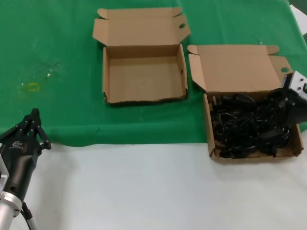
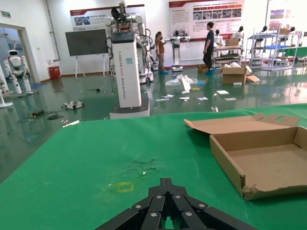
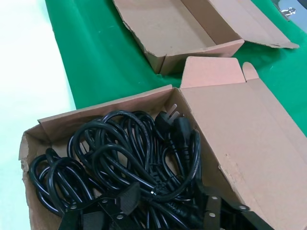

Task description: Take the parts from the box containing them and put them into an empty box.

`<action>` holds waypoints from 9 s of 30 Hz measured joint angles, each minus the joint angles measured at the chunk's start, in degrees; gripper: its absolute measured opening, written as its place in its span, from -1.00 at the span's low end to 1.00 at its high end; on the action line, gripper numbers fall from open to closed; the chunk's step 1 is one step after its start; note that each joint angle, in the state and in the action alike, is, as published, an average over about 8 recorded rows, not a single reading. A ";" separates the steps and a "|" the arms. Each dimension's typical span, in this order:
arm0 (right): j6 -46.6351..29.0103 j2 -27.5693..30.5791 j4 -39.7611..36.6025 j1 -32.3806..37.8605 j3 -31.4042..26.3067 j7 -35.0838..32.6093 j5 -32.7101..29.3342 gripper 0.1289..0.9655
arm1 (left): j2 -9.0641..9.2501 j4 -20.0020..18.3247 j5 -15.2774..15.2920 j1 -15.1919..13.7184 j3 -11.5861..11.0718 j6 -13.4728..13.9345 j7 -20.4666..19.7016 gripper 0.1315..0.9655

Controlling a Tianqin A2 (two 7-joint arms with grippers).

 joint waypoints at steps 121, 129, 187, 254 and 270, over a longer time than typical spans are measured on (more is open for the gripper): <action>20.85 -39.98 -58.19 27.99 9.19 -37.67 12.74 -0.90 | 0.00 0.00 0.00 0.00 0.00 0.00 0.00 -0.97; 21.38 -40.70 -58.83 27.48 10.58 -40.10 14.25 -0.90 | 0.00 0.00 0.00 0.00 0.00 0.00 0.00 -0.97; 31.91 -36.03 -34.93 5.56 15.88 -34.96 19.03 0.67 | 0.00 0.00 -0.01 0.00 0.00 0.00 0.00 -0.16; 56.46 -24.91 28.32 -48.44 26.65 -13.75 27.85 1.00 | 0.00 0.00 -0.02 0.00 0.00 0.00 0.02 1.00; 56.46 -24.91 28.32 -48.44 26.65 -13.75 27.85 1.00 | 0.00 0.00 -0.02 0.00 0.00 0.00 0.02 1.00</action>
